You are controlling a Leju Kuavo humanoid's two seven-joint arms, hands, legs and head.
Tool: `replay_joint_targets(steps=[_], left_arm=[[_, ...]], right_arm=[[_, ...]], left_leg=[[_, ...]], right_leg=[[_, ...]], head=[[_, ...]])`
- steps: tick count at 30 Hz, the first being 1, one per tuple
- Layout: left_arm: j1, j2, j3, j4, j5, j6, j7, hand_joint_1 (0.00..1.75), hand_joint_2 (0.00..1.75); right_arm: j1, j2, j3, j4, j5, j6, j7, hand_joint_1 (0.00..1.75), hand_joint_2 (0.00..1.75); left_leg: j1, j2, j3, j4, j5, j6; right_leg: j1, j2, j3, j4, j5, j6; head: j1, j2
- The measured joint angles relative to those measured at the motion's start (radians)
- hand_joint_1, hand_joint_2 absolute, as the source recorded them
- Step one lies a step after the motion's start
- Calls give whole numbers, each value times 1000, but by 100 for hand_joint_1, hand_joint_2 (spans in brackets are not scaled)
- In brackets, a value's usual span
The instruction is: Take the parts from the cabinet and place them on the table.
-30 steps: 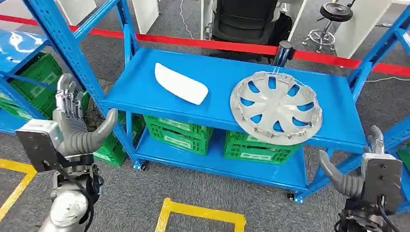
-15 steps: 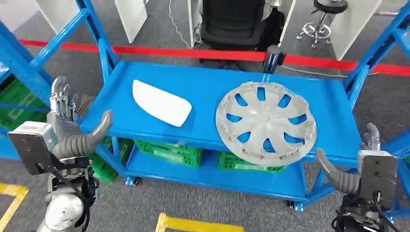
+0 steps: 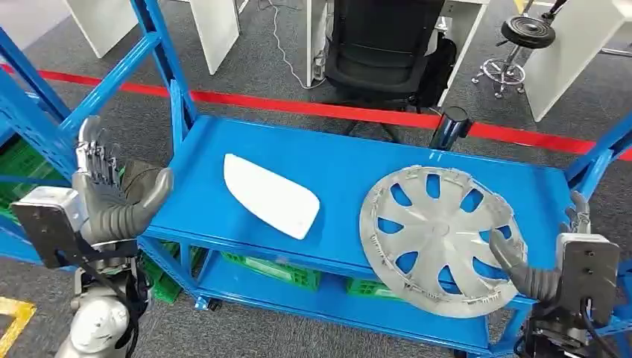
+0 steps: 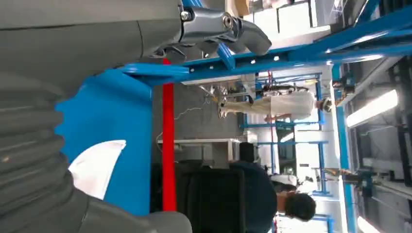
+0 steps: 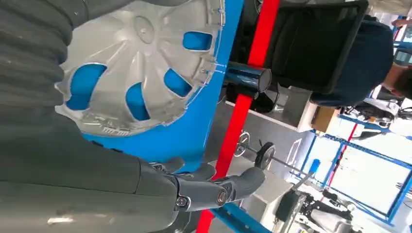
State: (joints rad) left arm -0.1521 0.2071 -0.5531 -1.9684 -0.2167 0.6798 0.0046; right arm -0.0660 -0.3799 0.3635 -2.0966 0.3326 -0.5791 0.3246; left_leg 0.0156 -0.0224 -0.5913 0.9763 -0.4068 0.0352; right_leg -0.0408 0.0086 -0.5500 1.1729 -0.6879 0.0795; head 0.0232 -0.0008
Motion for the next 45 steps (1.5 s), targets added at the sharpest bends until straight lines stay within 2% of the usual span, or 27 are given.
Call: replay_joint_targets(steps=[2, 3, 4, 5, 6, 7, 8, 9, 14, 16, 25, 26, 29, 31, 35, 37, 39, 40, 45], left_arm=[[0, -1, 0, 0, 0, -1, -2, 0, 175], [0, -2, 0, 0, 0, -2, -3, 0, 175], [-1, -1, 0, -1, 0, -3, -4, 0, 175], [-1, -1, 0, -2, 0, -2, -5, 0, 175], [0, -1, 0, -2, 0, -3, -6, 0, 175], [0, -2, 0, -3, 0, -3, -7, 0, 175], [-2, -2, -1, -3, 0, -3, -9, 0, 175], [-1, -1, 0, -3, 0, -3, -10, 0, 175], [0, -1, 1, -3, 6, 1, -15, 0, 175], [0, -1, 1, -3, 7, 1, -15, 0, 175], [0, -1, 1, -4, 8, 1, -16, 0, 175], [0, -1, 1, -4, 10, 1, -16, 0, 0], [1, -1, 2, -4, 20, -2, -18, 0, 0], [8, -1, 6, -5, 26, -7, -19, 0, 0], [41, -1, 34, -19, 67, -27, -44, 0, 0], [59, -1, 56, -29, 119, -48, -65, 0, 0], [75, 0, 76, -33, 159, -67, -89, 0, 0], [82, 0, 84, -34, 174, -73, -100, 0, 175], [105, 1, 131, -37, 249, -114, -153, 0, 175]], right_arm=[[-1, 0, -1, 0, 0, 0, 0, 0, 175], [0, -1, -2, 0, 0, -1, 0, 0, 175], [0, -1, -2, 1, -1, -2, 2, 0, 175], [-1, -3, -2, 1, -1, -2, 1, 0, 175], [0, -3, -5, 1, -1, -3, 2, 0, 175], [-1, -3, -6, 1, -1, -3, 2, 0, 175], [-1, -3, -6, 1, 1, -3, 2, 0, 175], [0, -3, -8, 1, 3, -2, 6, 0, 175], [4, -11, -18, 1, 16, 4, 21, 0, 175], [4, -13, -21, 1, 18, 5, 23, 0, 175], [5, -17, -27, 1, 21, 5, 24, 0, 175], [5, -18, -28, 1, 23, 10, 26, 0, 175], [5, -24, -28, 1, 53, 53, 60, 0, 175], [4, -37, -26, -2, 111, 128, 120, 0, 175], [-13, -75, -11, -32, 226, 386, 296, 0, 175], [-32, -96, 4, -54, 229, 487, 338, 0, 175], [-51, -115, 21, -77, 198, 580, 346, 0, 175], [-58, -123, 27, -85, 181, 624, 348, 0, 175], [-91, -154, 48, -112, 114, 810, 348, 0, 175]], left_leg=[[0, -1, 7, 11, -14, -5], [2, -1, 8, 12, -20, -11], [0, -1, 9, 15, -19, -15], [1, -1, 3, 13, -20, -25], [1, 0, 6, 22, -17, -32], [0, 1, 0, 29, -30, -25], [0, 4, 5, 25, -31, -11], [2, 6, 4, 26, -26, -9], [3, 6, 8, 13, -26, -14], [3, 6, 9, 10, -27, -26], [1, 6, 7, 11, -28, -29], [1, 6, 7, 11, -28, -29], [0, 6, 5, 11, -28, -29], [0, 6, 5, 11, -28, -29], [-1, 6, 4, 12, -28, -29], [-1, 6, 4, 12, -28, -29], [-1, 6, 4, 12, -28, -29], [-1, 6, 3, 12, -28, -29], [-1, 6, 3, 12, -28, -29]], right_leg=[[0, -1, 17, -141, 154, -8], [2, -4, 22, -181, 200, -17], [11, -8, 2, -189, 165, -18], [15, -7, 5, -184, 169, -24], [16, -4, 8, -190, 195, -35], [10, -4, 21, -191, 212, -28], [12, -1, 20, -189, 206, -18], [16, 1, 19, -187, 207, -22], [18, 2, 18, -187, 202, -31], [19, 2, 18, -187, 201, -32], [17, 2, 20, -189, 200, -33], [17, 2, 20, -190, 201, -32], [17, 2, 21, -193, 202, -30], [16, 2, 22, -194, 203, -29], [15, 2, 22, -196, 204, -28], [15, 1, 22, -196, 204, -27], [15, 1, 22, -197, 204, -27], [15, 1, 22, -197, 204, -27], [15, 0, 22, -197, 204, -27]], head=[[8, 0], [12, 0], [11, 0], [14, 0], [11, 0], [11, 0], [6, 0], [0, 0], [-14, 0], [-15, 0], [-14, 0], [-14, 0], [-13, 0], [-13, 0], [-12, 0], [-11, 0], [-12, 0], [-12, 0], [-13, 0]])
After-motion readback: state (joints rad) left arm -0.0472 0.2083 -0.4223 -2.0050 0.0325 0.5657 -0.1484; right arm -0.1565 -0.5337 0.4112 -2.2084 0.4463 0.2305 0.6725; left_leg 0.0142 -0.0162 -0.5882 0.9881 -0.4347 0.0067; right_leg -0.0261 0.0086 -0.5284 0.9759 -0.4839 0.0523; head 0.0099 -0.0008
